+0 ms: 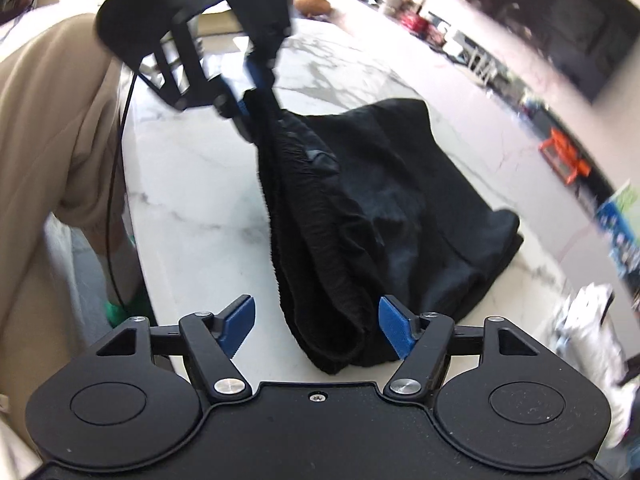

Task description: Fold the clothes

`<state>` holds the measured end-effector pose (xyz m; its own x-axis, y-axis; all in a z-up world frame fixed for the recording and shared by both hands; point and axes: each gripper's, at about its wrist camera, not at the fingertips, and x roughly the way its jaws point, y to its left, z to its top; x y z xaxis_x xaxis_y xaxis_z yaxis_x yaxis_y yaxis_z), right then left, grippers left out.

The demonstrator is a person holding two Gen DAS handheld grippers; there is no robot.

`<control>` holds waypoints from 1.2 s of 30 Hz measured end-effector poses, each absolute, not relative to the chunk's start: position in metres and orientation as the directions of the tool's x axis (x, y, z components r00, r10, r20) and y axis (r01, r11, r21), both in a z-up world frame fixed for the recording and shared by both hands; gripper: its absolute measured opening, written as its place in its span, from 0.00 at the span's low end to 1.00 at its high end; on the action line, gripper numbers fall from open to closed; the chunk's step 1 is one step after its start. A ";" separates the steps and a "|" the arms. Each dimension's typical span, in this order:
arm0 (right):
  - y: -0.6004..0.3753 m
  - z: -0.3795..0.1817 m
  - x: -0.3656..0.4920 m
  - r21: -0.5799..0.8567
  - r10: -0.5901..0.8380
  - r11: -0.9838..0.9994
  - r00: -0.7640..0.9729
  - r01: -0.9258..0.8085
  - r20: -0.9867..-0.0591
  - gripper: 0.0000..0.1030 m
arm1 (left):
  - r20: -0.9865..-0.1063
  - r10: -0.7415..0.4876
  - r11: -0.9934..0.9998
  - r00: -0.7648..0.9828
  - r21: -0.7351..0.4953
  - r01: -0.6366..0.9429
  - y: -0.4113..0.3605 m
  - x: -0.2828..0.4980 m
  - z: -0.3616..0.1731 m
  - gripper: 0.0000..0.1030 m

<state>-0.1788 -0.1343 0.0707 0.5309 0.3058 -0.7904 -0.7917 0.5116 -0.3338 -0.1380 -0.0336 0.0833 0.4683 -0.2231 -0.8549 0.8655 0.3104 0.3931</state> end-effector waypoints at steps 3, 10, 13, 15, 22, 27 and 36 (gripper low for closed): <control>-0.118 0.058 -0.178 -0.380 0.287 0.484 0.553 -0.788 -0.782 0.65 | -0.861 -0.224 0.341 0.457 0.370 0.864 -0.033 -0.133 0.092 0.18; -0.100 0.032 -0.171 -0.534 0.194 0.416 0.646 -0.736 -0.738 0.64 | -0.872 -0.245 0.388 0.424 0.313 0.867 -0.027 -0.127 0.110 0.18; -0.102 0.026 -0.171 -0.589 0.162 0.386 0.681 -0.710 -0.714 0.59 | -0.877 -0.252 0.409 0.410 0.288 0.866 -0.021 -0.124 0.113 0.18; -0.105 0.023 -0.175 -0.622 0.151 0.358 0.701 -0.696 -0.697 0.54 | -0.880 -0.257 0.419 0.400 0.272 0.866 -0.017 -0.125 0.114 0.18; -0.114 0.038 -0.188 -0.614 0.175 0.330 0.685 -0.717 -0.707 0.21 | -0.890 -0.266 0.412 0.370 0.242 0.878 -0.008 -0.138 0.117 0.18; -0.118 0.071 -0.197 -0.518 0.210 0.323 0.593 -0.792 -0.777 0.19 | -0.900 -0.270 0.386 0.343 0.225 0.895 -0.002 -0.156 0.126 0.18; -0.117 0.156 -0.163 -0.390 0.265 0.316 0.475 -0.865 -0.839 0.19 | -0.876 -0.266 0.422 0.402 0.269 0.866 0.009 -0.148 0.167 0.18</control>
